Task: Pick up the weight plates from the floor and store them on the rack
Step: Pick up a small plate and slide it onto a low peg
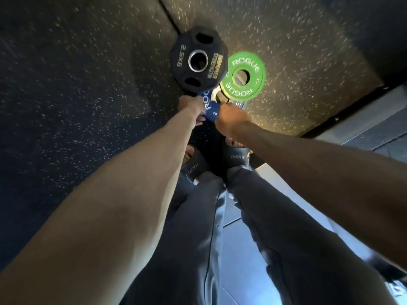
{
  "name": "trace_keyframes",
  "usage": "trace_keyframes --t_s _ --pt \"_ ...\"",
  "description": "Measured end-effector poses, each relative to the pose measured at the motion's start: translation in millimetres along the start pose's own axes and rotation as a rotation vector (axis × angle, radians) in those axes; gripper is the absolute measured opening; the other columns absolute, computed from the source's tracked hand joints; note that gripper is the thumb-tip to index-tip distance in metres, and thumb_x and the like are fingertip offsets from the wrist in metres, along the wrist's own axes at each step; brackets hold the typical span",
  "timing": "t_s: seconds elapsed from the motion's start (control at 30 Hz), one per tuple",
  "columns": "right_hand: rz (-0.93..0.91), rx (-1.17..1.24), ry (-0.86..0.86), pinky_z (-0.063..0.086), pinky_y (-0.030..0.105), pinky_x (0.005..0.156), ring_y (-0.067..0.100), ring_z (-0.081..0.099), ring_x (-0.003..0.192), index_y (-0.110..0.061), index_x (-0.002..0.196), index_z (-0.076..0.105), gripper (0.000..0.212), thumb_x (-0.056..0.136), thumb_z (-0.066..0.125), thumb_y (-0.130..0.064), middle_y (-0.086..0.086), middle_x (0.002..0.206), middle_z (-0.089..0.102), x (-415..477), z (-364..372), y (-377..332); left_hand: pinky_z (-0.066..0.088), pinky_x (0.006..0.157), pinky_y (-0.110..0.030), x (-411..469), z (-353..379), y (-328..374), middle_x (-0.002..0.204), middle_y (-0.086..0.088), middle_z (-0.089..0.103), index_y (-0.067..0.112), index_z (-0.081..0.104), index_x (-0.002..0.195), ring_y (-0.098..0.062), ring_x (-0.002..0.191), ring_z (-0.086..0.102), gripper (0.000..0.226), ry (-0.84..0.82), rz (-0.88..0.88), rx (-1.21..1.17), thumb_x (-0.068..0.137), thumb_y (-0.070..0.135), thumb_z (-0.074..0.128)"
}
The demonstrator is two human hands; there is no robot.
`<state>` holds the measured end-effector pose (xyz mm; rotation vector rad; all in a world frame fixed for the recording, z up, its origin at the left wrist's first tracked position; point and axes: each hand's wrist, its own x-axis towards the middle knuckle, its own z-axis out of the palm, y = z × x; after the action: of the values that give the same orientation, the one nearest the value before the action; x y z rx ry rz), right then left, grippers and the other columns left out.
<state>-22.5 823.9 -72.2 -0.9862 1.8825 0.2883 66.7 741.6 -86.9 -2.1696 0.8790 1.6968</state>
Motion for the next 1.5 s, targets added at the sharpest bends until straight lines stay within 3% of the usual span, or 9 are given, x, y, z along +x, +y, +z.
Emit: trace_keyframes --t_s 0.13,0.27,0.47,0.67,0.83,1.1,1.3,1.4,1.5 --pt "-0.118 -0.295 0.110 0.045 0.045 0.092 0.035 0.047 0.122 -0.001 0.132 0.046 0.057 0.093 0.058 -0.041 0.019 0.132 0.050 57.7 41.8 19.1 0.056 0.068 -0.040 70.9 14.2 5.1 0.119 -0.020 0.061 0.004 0.041 0.138 -0.030 0.087 0.066 0.050 0.089 -0.068 -0.261 0.094 0.024 0.053" --pt "-0.102 -0.535 0.219 0.042 0.043 0.090 0.032 0.048 0.114 -0.002 0.124 0.051 0.085 0.075 0.067 -0.069 0.018 0.127 0.050 93.4 65.9 25.8 0.058 0.072 -0.040 102.7 23.9 18.8 0.104 -0.018 0.062 0.005 0.048 0.110 -0.033 0.084 0.067 0.022 0.122 -0.078 -0.433 0.093 0.015 0.056" --pt "-0.137 -0.706 0.272 0.040 0.037 0.082 0.023 0.046 0.096 -0.010 0.108 0.051 0.042 0.086 0.066 -0.042 0.008 0.106 0.048 94.4 76.6 23.9 0.057 0.091 -0.048 122.6 33.1 21.6 0.127 -0.018 0.059 0.005 0.049 0.130 -0.037 0.107 0.064 0.053 0.239 -0.084 -0.501 0.080 0.012 0.067" --pt "-0.149 -0.696 0.232 0.040 0.039 0.084 0.023 0.046 0.095 -0.010 0.108 0.051 0.037 0.088 0.062 -0.039 0.008 0.102 0.051 84.3 65.9 16.8 0.061 0.066 -0.054 83.3 15.5 45.4 0.120 -0.021 0.053 0.004 0.040 0.130 -0.040 0.100 0.062 0.060 0.222 0.010 -0.612 0.079 0.003 0.071" --pt "-0.046 -0.653 0.196 0.042 0.035 0.074 0.022 0.052 0.087 -0.015 0.099 0.059 0.049 0.074 0.077 -0.052 0.006 0.098 0.056 95.8 72.6 10.3 0.056 0.090 -0.055 76.1 1.9 69.1 0.135 -0.023 0.048 0.007 0.033 0.137 -0.043 0.115 0.057 0.069 0.241 0.044 -0.521 0.080 0.001 0.071" --pt "-0.234 -0.715 0.288 0.043 0.041 0.080 0.028 0.051 0.090 -0.003 0.101 0.053 0.078 0.063 0.074 -0.068 0.014 0.099 0.056 81.5 68.1 35.8 0.061 0.055 -0.045 66.6 -27.8 51.9 0.115 -0.015 0.054 0.011 0.041 0.112 -0.034 0.094 0.064 0.038 0.159 0.043 -0.494 0.085 0.004 0.068" --pt "-0.223 -0.602 -0.016 0.029 0.048 0.108 0.039 0.041 0.130 0.004 0.133 0.045 0.097 0.076 0.063 -0.072 0.021 0.134 0.052 47.7 18.1 33.0 0.057 0.048 -0.042 24.9 -56.4 14.2 0.124 -0.021 0.054 0.007 0.044 0.124 -0.038 0.100 0.062 0.045 0.178 -0.114 -0.559 0.086 0.003 0.068" --pt "-0.141 -0.363 -0.199 0.022 0.045 0.116 0.036 0.028 0.144 -0.004 0.140 0.045 0.086 0.085 0.053 -0.070 0.017 0.151 0.041 16.5 0.7 11.1 0.059 0.071 -0.053 -8.6 -79.6 -17.4 0.125 -0.022 0.051 0.009 0.038 0.110 -0.042 0.107 0.061 0.037 0.190 -0.225 -0.657 0.087 0.000 0.066" --pt "-0.032 -0.098 -0.268 0.032 0.039 0.112 0.033 0.038 0.139 -0.015 0.146 0.044 0.070 0.095 0.046 -0.063 0.018 0.152 0.041 -31.8 -6.8 -8.2 0.058 0.061 -0.052 -43.3 -103.5 -52.3 0.129 -0.023 0.054 0.012 0.040 0.109 -0.041 0.099 0.062 0.039 0.224 -0.285 -0.692 0.084 -0.001 0.067"
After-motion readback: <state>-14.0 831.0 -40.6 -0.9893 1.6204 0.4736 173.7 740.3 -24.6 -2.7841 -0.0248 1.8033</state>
